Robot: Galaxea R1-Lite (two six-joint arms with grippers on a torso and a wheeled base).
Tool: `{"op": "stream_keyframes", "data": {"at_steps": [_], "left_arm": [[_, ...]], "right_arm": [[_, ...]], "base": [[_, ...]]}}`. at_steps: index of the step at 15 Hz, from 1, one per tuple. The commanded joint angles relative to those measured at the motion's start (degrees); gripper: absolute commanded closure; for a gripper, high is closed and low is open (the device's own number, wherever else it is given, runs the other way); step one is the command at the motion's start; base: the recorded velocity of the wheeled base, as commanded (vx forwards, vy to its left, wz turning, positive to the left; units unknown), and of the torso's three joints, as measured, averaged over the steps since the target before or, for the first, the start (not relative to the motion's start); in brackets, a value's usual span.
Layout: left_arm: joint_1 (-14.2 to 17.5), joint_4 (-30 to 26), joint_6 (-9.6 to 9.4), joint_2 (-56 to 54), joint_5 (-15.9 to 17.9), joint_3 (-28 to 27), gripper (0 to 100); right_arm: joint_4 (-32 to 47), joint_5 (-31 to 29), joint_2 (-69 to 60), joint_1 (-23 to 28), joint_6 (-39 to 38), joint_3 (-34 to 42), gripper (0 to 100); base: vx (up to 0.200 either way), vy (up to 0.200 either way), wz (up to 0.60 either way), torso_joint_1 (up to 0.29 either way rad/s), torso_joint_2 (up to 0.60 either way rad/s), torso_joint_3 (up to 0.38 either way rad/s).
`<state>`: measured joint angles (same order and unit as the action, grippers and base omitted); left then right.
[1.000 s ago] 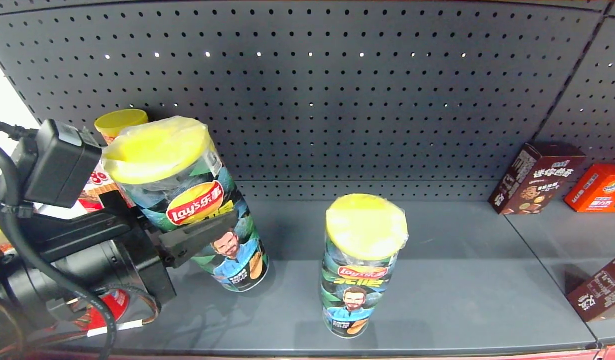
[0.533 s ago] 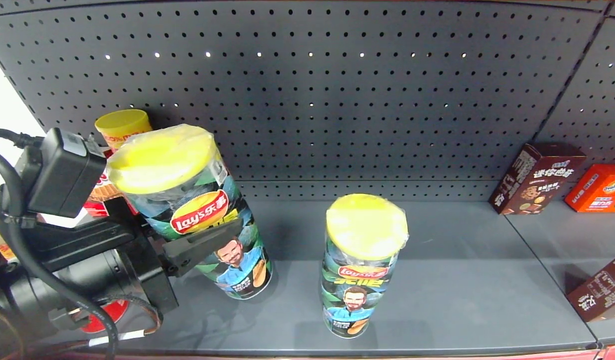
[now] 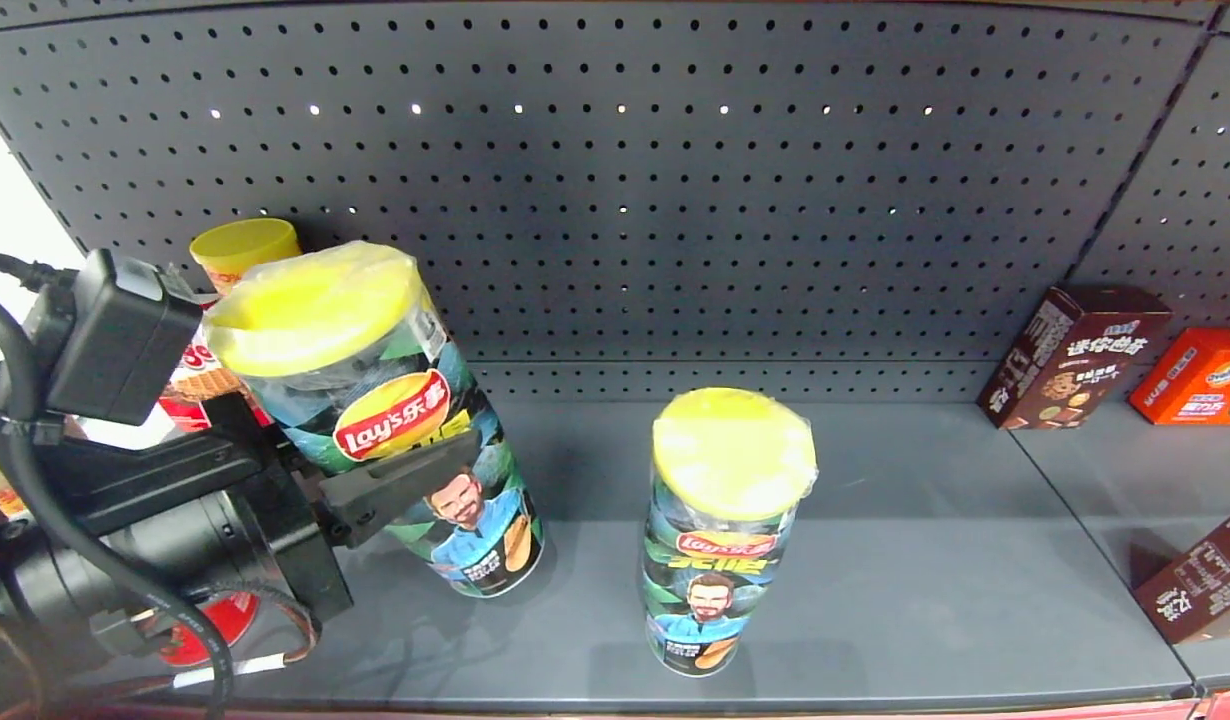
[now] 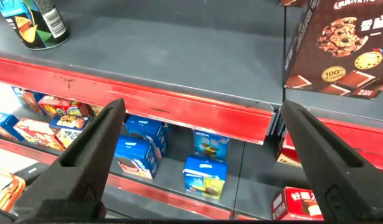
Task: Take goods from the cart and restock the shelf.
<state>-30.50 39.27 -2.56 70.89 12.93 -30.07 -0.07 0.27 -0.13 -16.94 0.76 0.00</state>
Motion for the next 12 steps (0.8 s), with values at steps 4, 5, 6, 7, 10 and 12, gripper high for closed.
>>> {"op": "stream_keyframes", "data": {"at_steps": [4, 5, 6, 7, 10, 12], "left_arm": [[-1.23, -0.42, -0.6, 0.48, 0.07, 0.63, 100], [-1.4, -0.59, -2.36, 1.8, -0.1, -0.16, 100], [-1.4, -0.51, -3.33, 2.94, -0.28, -0.95, 100], [-1.49, -0.15, -3.77, 5.66, -0.01, -2.88, 100], [-5.45, -4.2, -3.86, 7.95, -0.19, -9.3, 100], [-5.27, -14.13, -3.94, 9.27, 0.07, -14.57, 100]], "right_arm": [[-0.01, 0.08, 0.13, -0.02, 0.04, 0.0, 0], [-0.01, 0.08, 0.13, -0.02, 0.04, 0.0, 0], [-0.01, 0.08, 0.13, -0.02, 0.04, 0.0, 0], [-0.01, 0.0, 0.13, -0.02, 0.04, 0.0, 0], [-0.01, 0.08, 0.13, -0.02, 0.04, 0.0, 0], [-0.01, 0.0, 0.13, -0.02, 0.04, 0.0, 0]], "base": [[0.0, 0.0, 0.0, 0.0, 0.0, 0.0], [0.0, 0.0, 0.0, 0.0, 0.0, 0.0], [0.0, 0.0, 0.0, 0.0, 0.0, 0.0], [0.0, 0.0, 0.0, 0.0, 0.0, 0.0], [0.0, 0.0, 0.0, 0.0, 0.0, 0.0], [0.0, 0.0, 0.0, 0.0, 0.0, 0.0]]}}
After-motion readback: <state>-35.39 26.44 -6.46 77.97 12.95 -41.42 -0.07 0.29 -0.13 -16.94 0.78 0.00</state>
